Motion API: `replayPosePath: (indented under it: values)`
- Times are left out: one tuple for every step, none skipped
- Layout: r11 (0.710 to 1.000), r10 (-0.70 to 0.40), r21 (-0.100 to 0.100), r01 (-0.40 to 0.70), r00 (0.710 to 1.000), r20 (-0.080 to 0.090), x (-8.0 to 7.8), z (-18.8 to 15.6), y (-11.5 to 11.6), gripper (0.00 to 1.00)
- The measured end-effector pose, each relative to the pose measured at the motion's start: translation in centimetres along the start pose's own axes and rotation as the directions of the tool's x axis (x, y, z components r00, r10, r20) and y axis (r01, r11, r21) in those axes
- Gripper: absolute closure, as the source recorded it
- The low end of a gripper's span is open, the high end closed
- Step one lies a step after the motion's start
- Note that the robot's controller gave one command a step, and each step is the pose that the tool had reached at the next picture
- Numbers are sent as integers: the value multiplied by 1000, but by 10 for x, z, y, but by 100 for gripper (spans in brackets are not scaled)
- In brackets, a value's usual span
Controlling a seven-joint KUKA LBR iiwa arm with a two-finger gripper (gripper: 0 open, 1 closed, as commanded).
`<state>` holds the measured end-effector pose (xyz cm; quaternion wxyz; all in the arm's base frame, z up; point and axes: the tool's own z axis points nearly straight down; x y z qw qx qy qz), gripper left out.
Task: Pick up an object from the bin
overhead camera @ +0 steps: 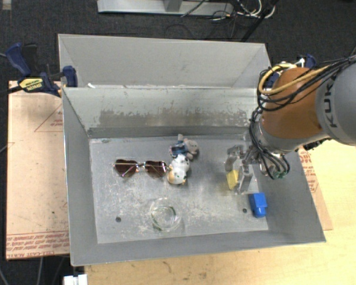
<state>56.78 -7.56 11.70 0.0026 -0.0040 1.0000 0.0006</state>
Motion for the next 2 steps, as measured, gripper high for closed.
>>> replayPosePath:
  values:
    - [1000, 0, 1, 0, 1000, 1, 0, -17, 0, 100]
    - [1000, 0, 1, 0, 1000, 2, -1, -29, 0, 100]
